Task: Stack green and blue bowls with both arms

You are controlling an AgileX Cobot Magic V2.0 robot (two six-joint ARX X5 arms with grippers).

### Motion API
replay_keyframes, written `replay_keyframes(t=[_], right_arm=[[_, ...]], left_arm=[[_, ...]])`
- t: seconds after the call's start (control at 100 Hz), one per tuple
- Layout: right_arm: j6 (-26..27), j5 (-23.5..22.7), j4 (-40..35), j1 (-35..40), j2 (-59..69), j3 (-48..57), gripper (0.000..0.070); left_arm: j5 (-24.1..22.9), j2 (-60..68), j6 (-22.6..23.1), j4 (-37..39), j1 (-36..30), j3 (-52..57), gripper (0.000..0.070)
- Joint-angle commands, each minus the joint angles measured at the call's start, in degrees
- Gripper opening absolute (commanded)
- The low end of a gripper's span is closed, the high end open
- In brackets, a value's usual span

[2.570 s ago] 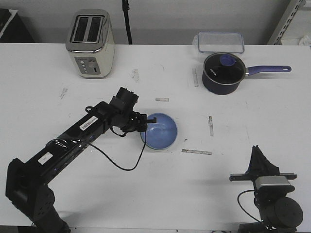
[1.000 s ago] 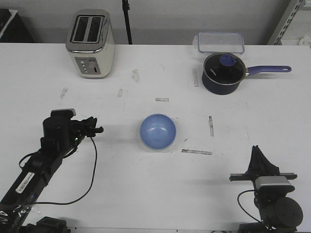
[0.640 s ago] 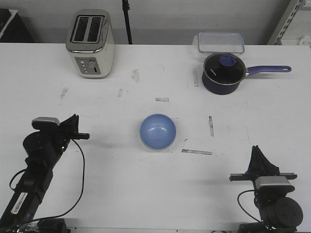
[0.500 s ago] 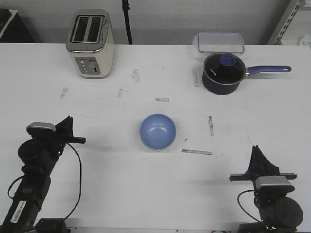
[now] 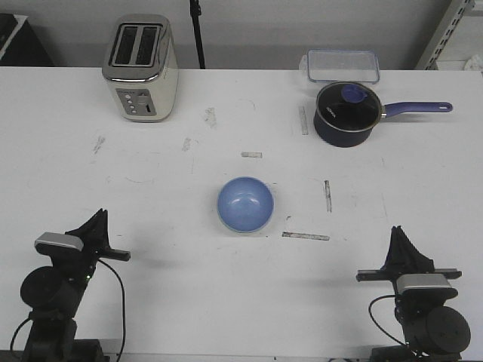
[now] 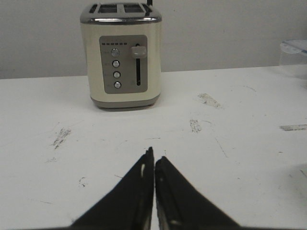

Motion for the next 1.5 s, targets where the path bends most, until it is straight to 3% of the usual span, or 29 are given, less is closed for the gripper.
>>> replay_keyframes(t=[0.0, 0.71, 0.97, 1.49], right_arm=[[-0.11, 0.00, 0.52, 0.09, -0.13, 0.09, 0.0012], [-0.11, 0.00, 0.50, 0.09, -0.13, 0.09, 0.0012], [-0.11, 0.00, 0.50, 0.09, -0.13, 0.09, 0.0012], [-0.11, 0.00, 0.50, 0.09, -0.13, 0.09, 0.0012]], left_arm=[[0.00, -1.77, 0.94, -1.68, 0.15, 0.42, 0.0001], [-0.07, -8.94, 0.98, -3.28, 0.09, -0.09, 0.0001], [-4.61, -13.38, 0.96, 4.17, -1.16, -7.48, 0.0001], [-7.50, -20.70, 0.96, 3.89, -1.73, -16.98, 0.0001]])
